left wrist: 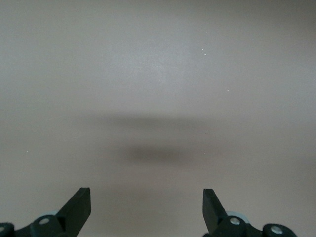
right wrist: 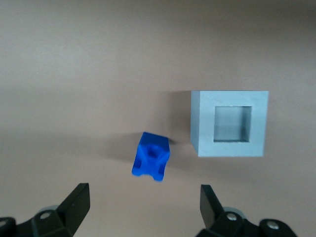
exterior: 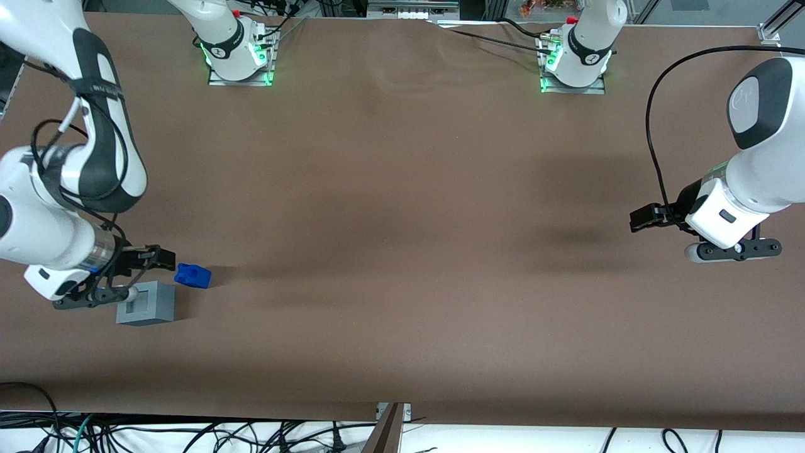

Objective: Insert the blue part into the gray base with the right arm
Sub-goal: 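Move the right gripper over the blue part and grasp it, then lift the blue part and carry it over the gray base opening, then lower the blue part into the gray base and open the right gripper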

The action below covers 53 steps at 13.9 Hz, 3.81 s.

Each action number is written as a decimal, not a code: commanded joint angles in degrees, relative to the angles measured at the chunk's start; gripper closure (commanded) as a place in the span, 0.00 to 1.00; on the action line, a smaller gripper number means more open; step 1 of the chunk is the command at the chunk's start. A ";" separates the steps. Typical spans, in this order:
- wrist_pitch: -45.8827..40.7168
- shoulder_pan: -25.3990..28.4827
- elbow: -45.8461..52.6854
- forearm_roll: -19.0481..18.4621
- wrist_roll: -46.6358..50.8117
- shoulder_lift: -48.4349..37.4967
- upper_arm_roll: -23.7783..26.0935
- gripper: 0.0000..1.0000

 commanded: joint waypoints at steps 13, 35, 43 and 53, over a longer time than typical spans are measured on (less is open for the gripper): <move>13.93 0.10 -7.80 1.09 8.14 5.47 0.00 0.01; 1.30 -0.86 1.05 0.65 0.95 1.08 -0.97 0.59; 1.17 -6.05 7.75 0.91 -11.71 5.11 -0.97 0.59; 6.64 -7.29 7.67 1.97 -15.50 8.20 -0.88 0.59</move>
